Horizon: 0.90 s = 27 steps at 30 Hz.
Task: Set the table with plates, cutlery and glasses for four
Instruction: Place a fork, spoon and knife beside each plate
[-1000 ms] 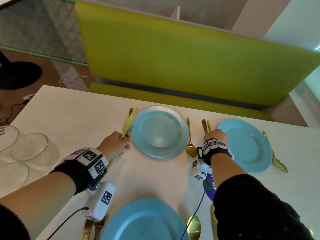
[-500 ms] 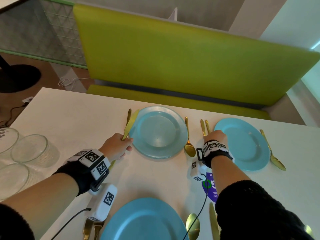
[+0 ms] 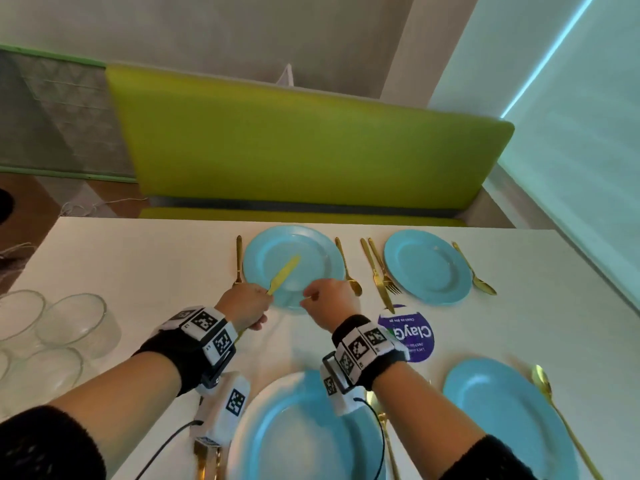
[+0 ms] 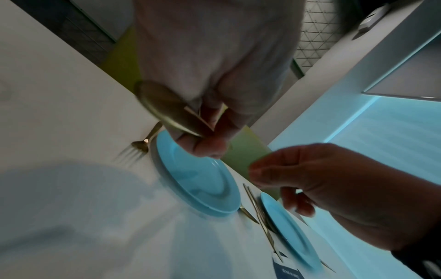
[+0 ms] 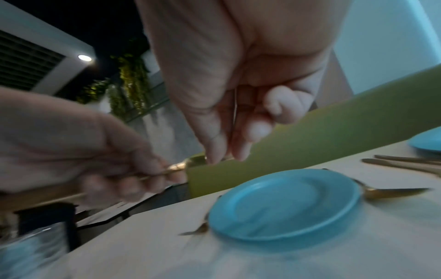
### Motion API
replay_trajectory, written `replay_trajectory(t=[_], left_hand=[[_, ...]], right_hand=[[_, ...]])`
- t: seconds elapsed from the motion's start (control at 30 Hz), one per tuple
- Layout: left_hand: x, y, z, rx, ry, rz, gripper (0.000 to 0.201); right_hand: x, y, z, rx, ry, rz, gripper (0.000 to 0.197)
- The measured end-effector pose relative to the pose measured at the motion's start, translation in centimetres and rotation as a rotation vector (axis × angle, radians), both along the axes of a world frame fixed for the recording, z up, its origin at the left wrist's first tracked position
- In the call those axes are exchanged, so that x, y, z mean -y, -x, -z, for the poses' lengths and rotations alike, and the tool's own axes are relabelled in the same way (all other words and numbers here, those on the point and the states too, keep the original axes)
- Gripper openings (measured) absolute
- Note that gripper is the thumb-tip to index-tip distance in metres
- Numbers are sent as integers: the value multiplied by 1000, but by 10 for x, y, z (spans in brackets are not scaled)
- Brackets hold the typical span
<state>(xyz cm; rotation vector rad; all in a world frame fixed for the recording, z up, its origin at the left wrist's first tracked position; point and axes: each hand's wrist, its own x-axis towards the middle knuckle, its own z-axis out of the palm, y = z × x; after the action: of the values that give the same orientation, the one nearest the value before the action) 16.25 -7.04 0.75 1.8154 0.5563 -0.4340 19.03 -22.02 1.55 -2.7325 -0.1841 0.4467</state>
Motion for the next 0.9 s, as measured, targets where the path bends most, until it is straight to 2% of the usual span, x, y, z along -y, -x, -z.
replay_trajectory(t=[0.1,0.3,0.5,0.73,0.9], left_hand=[[-13,23,-10,6,-2,56,9],[-52,80,-26,-7,-14,229,18],[-83,128,-31,-31,48,279,49],[-121,146,-35,-7,-33,393,72],[-136,133,-37,23,-100,427,84]], right_hand=[[-31,39,-9,26,-2,-63,27],[-70,108,-27,87,25,-99,31],[-106,158,-35,128,125,-188,31],[-138,180,-39,84,189,-308,26],[-149,162,-37,43,163,-303,23]])
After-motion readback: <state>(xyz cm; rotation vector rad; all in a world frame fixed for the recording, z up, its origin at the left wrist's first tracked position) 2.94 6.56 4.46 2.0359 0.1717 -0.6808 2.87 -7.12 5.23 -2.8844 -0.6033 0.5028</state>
